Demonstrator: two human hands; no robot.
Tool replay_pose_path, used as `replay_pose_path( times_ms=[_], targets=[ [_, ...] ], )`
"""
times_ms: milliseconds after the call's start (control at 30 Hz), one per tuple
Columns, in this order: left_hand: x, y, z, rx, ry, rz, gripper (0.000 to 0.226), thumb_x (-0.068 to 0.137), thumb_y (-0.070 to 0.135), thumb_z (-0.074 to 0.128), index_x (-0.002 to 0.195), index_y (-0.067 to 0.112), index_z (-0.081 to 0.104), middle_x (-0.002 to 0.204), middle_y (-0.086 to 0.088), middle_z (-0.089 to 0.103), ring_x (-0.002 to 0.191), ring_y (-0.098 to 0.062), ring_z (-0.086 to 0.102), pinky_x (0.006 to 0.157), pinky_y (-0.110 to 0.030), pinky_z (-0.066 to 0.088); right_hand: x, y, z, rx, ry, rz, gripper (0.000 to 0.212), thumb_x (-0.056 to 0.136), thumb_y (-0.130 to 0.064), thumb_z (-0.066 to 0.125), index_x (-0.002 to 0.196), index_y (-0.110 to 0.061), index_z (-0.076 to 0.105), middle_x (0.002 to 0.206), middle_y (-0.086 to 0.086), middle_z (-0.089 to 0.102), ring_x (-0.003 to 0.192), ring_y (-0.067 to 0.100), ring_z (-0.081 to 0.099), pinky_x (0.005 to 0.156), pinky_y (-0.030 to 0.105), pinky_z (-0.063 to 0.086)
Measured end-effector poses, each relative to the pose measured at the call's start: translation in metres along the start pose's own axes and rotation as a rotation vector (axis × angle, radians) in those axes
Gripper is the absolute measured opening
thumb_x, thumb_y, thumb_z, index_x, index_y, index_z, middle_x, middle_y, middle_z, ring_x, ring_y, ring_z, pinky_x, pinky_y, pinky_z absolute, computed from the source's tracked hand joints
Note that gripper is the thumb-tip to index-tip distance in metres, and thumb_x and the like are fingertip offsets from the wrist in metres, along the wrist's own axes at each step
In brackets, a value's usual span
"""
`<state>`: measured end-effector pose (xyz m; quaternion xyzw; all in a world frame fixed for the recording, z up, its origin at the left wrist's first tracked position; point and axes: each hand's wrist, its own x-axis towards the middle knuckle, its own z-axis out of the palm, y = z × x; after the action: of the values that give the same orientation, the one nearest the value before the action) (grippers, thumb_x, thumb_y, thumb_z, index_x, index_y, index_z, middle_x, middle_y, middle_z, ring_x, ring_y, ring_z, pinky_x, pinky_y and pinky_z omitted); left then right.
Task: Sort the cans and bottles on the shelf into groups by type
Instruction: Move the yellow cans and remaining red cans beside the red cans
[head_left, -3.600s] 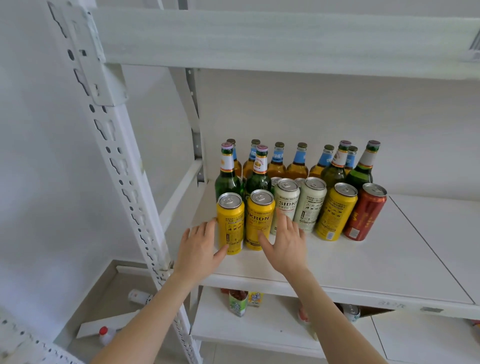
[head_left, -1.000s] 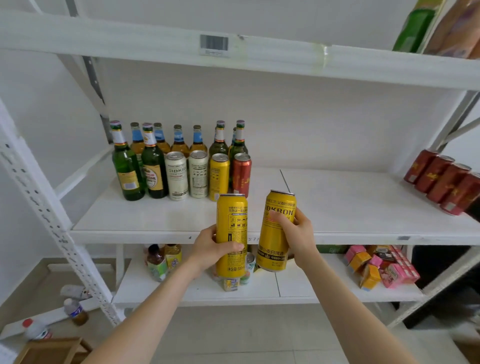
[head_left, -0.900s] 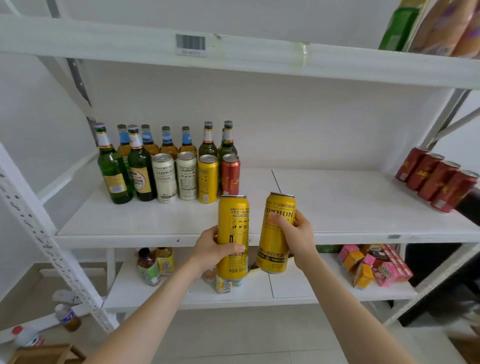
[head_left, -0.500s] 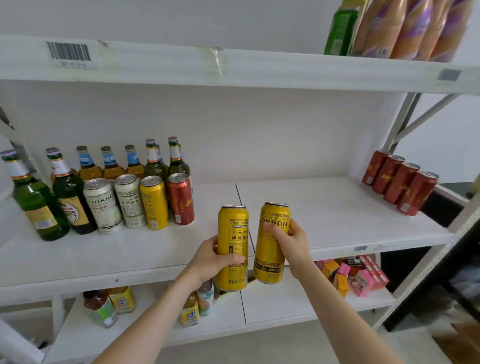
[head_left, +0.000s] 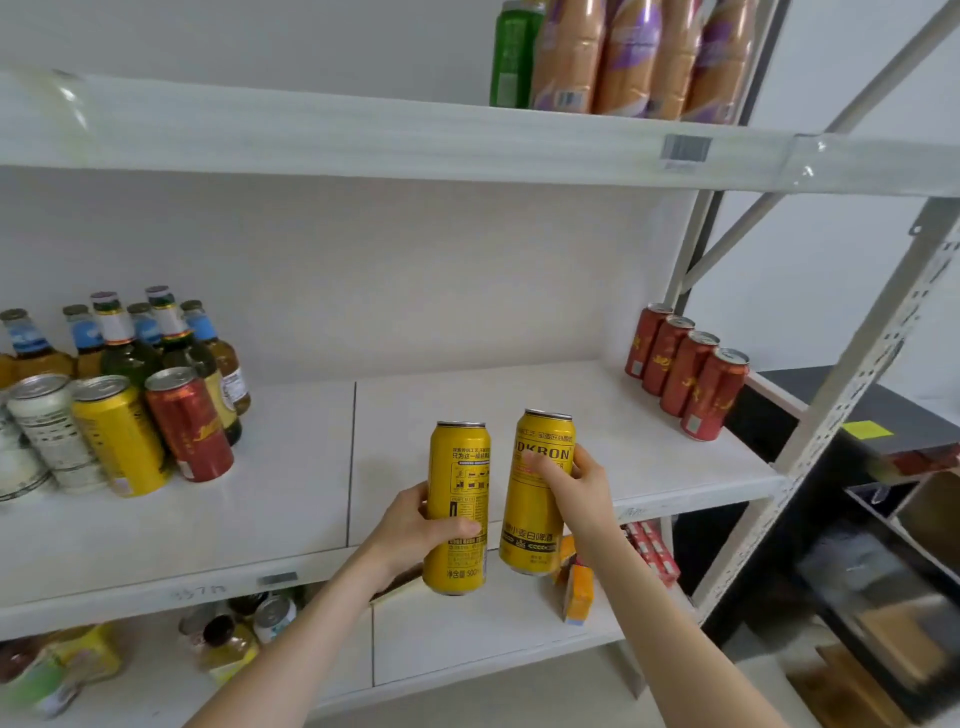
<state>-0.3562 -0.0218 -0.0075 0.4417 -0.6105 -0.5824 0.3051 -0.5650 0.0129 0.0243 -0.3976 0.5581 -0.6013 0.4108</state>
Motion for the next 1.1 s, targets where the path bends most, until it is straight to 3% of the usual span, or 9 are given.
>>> replay_pose_path(
  times_ms=[200, 333, 433, 533, 633, 800, 1100],
  targets=[
    [0.026, 0.009, 0.088, -0.014, -0.001, -0.014, 0.064, 0.052, 0.047, 0.084, 0.112, 0.032, 0.064, 0.107, 0.003, 0.073, 0.098, -0.013, 0.070, 0.087, -0.039, 0.056, 0.022, -0.004, -0.090, -0.045, -0.025, 0.020, 0.027, 0.079, -0.028, 0.079, 0.102, -0.019, 0.067, 0.090, 0.002, 0.075, 0.080, 0.018, 0.073, 0.067, 0.036, 0.061],
    [0.053, 0.019, 0.130, -0.006, 0.005, -0.014, 0.067, 0.050, 0.050, 0.084, 0.112, 0.032, 0.063, 0.108, 0.004, 0.072, 0.099, -0.013, 0.069, 0.088, -0.040, 0.056, 0.044, -0.004, -0.137, -0.032, -0.027, 0.022, 0.026, 0.080, -0.028, 0.079, 0.102, -0.021, 0.067, 0.089, 0.000, 0.075, 0.077, 0.015, 0.073, 0.059, 0.028, 0.058],
    [0.080, 0.026, 0.151, -0.015, 0.015, -0.019, 0.070, 0.048, 0.050, 0.084, 0.112, 0.032, 0.063, 0.108, 0.004, 0.072, 0.099, -0.015, 0.069, 0.087, -0.040, 0.056, 0.067, -0.001, -0.162, -0.039, -0.020, 0.030, 0.025, 0.079, -0.027, 0.079, 0.101, -0.021, 0.067, 0.088, 0.000, 0.076, 0.078, 0.015, 0.073, 0.061, 0.030, 0.058],
    [0.111, 0.032, 0.166, -0.011, 0.011, -0.017, 0.069, 0.046, 0.050, 0.084, 0.110, 0.032, 0.063, 0.104, 0.005, 0.073, 0.094, -0.011, 0.071, 0.080, -0.033, 0.057, 0.097, 0.002, -0.180, -0.023, -0.023, 0.034, 0.022, 0.080, -0.026, 0.079, 0.099, -0.022, 0.068, 0.086, -0.002, 0.076, 0.077, 0.013, 0.073, 0.057, 0.024, 0.057],
    [0.144, 0.036, 0.172, 0.002, 0.015, -0.018, 0.069, 0.045, 0.050, 0.084, 0.108, 0.031, 0.063, 0.104, 0.005, 0.073, 0.094, -0.011, 0.070, 0.079, -0.032, 0.057, 0.124, 0.005, -0.190, -0.007, -0.026, 0.040, 0.021, 0.080, -0.026, 0.079, 0.097, -0.025, 0.068, 0.084, -0.006, 0.076, 0.074, 0.009, 0.073, 0.053, 0.018, 0.054],
    [0.191, 0.039, 0.180, 0.008, 0.030, -0.032, 0.069, 0.043, 0.050, 0.085, 0.106, 0.032, 0.064, 0.104, 0.004, 0.073, 0.095, -0.011, 0.070, 0.080, -0.031, 0.055, 0.169, 0.012, -0.201, 0.008, -0.020, 0.065, 0.028, 0.078, -0.026, 0.081, 0.102, -0.022, 0.068, 0.089, -0.003, 0.076, 0.079, 0.012, 0.073, 0.059, 0.025, 0.057],
    [0.262, 0.048, 0.174, 0.023, 0.076, -0.054, 0.070, 0.039, 0.047, 0.088, 0.104, 0.034, 0.065, 0.101, 0.007, 0.074, 0.091, -0.008, 0.071, 0.074, -0.024, 0.055, 0.250, 0.014, -0.199, -0.010, -0.039, 0.065, 0.028, 0.075, -0.029, 0.083, 0.099, -0.024, 0.069, 0.086, -0.008, 0.075, 0.077, 0.006, 0.072, 0.056, 0.016, 0.053]
  ],
)
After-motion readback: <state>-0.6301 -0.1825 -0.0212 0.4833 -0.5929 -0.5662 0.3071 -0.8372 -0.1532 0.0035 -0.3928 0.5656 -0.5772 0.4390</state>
